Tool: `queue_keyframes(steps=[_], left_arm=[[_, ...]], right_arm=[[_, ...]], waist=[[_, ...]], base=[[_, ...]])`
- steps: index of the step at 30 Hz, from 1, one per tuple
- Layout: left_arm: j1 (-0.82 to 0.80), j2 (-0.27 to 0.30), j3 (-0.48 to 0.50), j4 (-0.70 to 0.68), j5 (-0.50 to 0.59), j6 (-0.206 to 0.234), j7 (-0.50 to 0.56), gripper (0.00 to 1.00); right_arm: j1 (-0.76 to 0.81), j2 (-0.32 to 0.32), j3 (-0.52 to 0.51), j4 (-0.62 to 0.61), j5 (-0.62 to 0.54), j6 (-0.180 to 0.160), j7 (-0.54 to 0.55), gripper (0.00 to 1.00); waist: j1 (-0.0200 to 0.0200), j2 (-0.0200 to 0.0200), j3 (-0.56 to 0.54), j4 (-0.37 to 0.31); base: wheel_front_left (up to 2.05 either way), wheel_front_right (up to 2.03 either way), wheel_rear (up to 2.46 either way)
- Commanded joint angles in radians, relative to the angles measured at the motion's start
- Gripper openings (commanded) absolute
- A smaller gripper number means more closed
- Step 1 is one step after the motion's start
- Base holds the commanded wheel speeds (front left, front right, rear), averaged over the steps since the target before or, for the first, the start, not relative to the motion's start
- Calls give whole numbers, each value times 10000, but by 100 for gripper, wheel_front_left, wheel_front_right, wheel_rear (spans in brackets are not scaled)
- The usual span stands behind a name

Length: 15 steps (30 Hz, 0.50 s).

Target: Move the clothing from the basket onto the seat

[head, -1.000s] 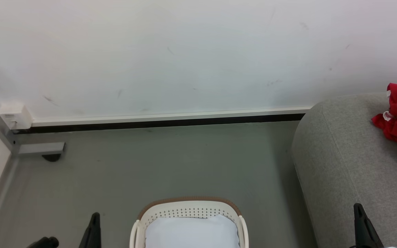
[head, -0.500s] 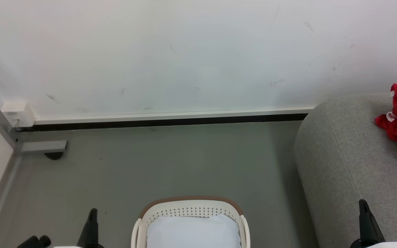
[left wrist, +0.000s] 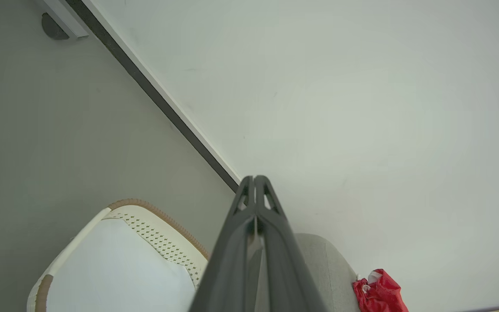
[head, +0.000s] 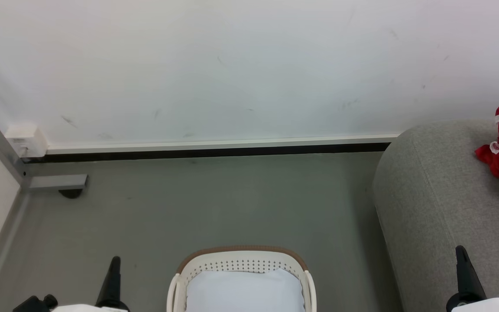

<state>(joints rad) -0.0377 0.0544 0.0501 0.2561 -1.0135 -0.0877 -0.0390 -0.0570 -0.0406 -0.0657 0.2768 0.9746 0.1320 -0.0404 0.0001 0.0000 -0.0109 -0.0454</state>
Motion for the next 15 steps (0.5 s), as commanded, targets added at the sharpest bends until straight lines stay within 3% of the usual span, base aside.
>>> queue_keyframes(steps=[1, 15], left_arm=[[-212, 39, 46, -103, -195, -63, 43, 0], [-355, 23, 215, -110, -1697, -166, 432, 0]], right_arm=[[-173, -106, -36, -134, 221, -11, 45, 0], [-304, -116, -162, -191, 1800, -14, 430, 0]], waist=[[-1, 0, 1, 4], [-1, 0, 30, 96]], base=[[0, 0, 0], [0, 0, 0]])
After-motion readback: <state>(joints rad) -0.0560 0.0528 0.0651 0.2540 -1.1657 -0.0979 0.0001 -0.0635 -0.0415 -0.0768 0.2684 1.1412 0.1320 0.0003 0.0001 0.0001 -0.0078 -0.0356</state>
